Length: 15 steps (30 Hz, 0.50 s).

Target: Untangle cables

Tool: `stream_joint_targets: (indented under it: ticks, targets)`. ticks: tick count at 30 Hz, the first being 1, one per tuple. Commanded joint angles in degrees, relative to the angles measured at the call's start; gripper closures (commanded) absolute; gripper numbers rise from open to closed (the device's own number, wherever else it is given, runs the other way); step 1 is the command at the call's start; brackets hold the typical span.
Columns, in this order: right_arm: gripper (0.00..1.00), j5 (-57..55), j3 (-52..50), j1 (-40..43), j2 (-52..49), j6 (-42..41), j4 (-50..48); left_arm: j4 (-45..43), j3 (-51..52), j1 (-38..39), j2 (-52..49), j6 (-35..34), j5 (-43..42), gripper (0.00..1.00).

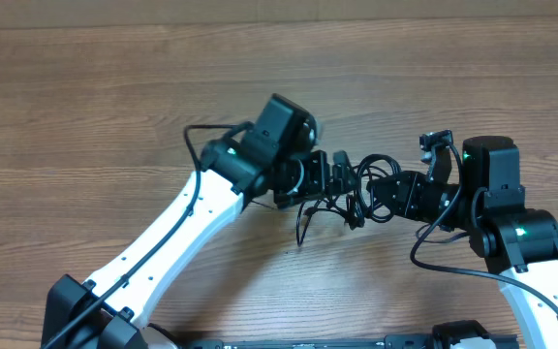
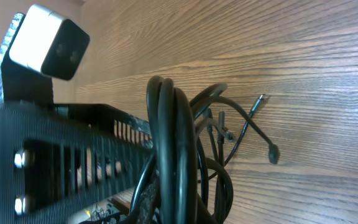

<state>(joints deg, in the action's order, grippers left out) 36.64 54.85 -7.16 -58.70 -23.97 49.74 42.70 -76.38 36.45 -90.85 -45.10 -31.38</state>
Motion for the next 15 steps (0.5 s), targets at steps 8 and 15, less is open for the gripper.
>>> stream_joint_targets:
  ticks: [8, 15]
  targets:
    - [0.96, 4.7, 0.2, 0.1, 0.7, -0.4, -1.9, -0.3, -0.6, 1.6, 1.1, -3.9, 3.7, 0.08]
    - [0.96, 4.6, 0.2, 0.1, 0.7, -0.5, -1.7, 0.1, -0.6, 2.7, 1.1, -6.7, 3.3, 0.59]
